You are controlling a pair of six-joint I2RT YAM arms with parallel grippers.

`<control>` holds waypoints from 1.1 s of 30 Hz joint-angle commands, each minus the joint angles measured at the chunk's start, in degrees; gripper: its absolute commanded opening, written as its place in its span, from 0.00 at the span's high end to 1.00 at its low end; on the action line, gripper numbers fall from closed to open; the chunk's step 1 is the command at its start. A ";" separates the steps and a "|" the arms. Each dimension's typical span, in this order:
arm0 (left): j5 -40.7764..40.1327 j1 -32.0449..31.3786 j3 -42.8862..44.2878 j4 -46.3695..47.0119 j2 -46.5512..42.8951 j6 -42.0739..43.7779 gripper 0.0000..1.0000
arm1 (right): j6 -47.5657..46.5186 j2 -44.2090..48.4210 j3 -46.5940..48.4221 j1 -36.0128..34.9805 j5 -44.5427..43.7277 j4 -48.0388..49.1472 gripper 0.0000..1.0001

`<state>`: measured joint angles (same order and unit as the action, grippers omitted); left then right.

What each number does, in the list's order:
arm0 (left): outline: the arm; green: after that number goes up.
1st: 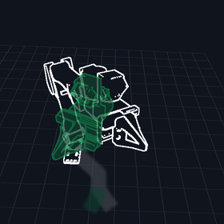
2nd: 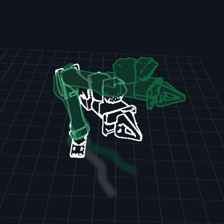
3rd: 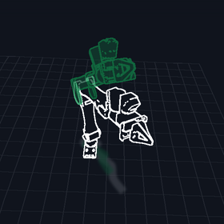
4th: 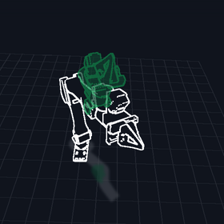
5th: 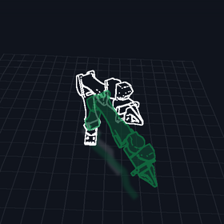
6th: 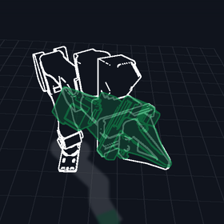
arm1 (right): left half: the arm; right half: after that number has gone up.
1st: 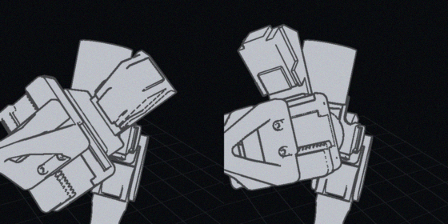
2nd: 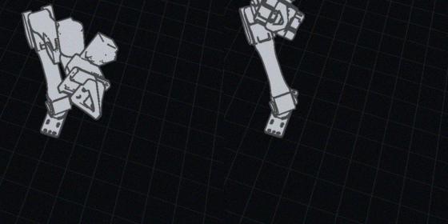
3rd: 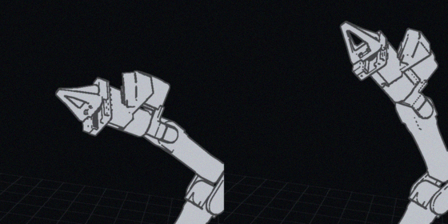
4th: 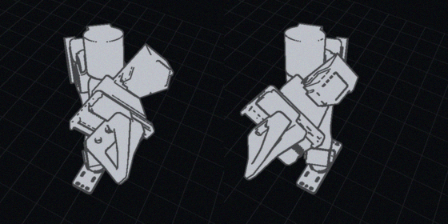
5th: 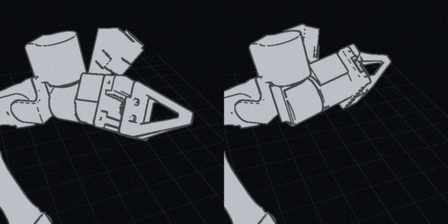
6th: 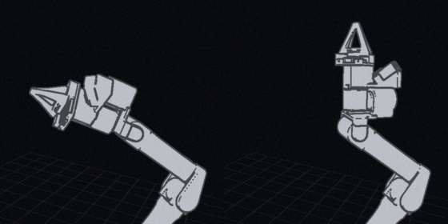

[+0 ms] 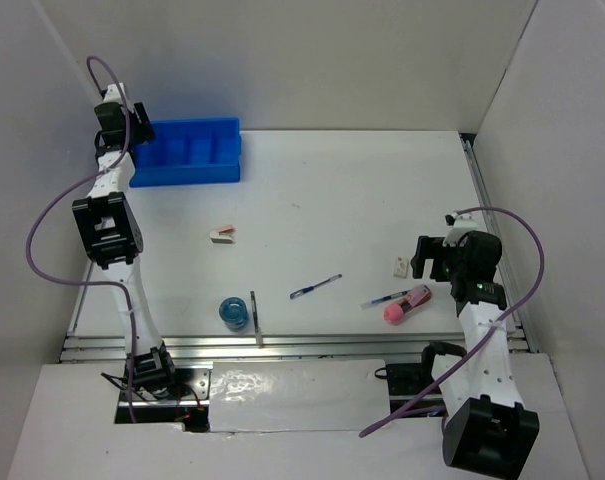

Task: Sort the stationery into containers
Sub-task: Place the stationery in the storage box.

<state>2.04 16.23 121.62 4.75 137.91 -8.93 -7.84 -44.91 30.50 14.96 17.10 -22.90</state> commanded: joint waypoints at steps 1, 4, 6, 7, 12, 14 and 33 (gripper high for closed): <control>-1.60 0.56 3.53 9.21 0.61 1.46 1.00 | -1.04 -0.71 2.72 0.33 -0.49 1.10 0.02; -1.61 0.56 3.88 10.27 1.66 1.98 1.00 | -1.57 -1.15 2.81 0.42 -0.75 1.01 0.02; -1.69 0.38 4.67 10.71 2.71 2.25 1.00 | -1.66 -1.50 2.81 0.33 -0.84 0.92 0.02; -1.69 0.38 4.85 10.80 2.98 2.25 1.00 | -1.83 -1.68 2.64 0.33 -0.84 1.10 0.02; -1.69 -0.32 4.76 12.56 4.65 4.44 1.00 | -1.83 -2.73 2.63 0.42 -0.93 1.36 0.02; -1.69 -0.76 5.11 13.35 5.53 4.71 1.00 | -1.92 -2.99 2.63 0.42 -1.02 1.36 0.02; -8.02 -1.73 7.40 16.78 9.75 6.29 0.35 | -2.45 -4.32 2.37 0.42 -1.11 1.89 0.02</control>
<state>-4.86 14.44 125.14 13.72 148.90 -3.01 -9.98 -49.30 30.74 15.03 15.86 -23.16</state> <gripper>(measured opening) 0.756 0.983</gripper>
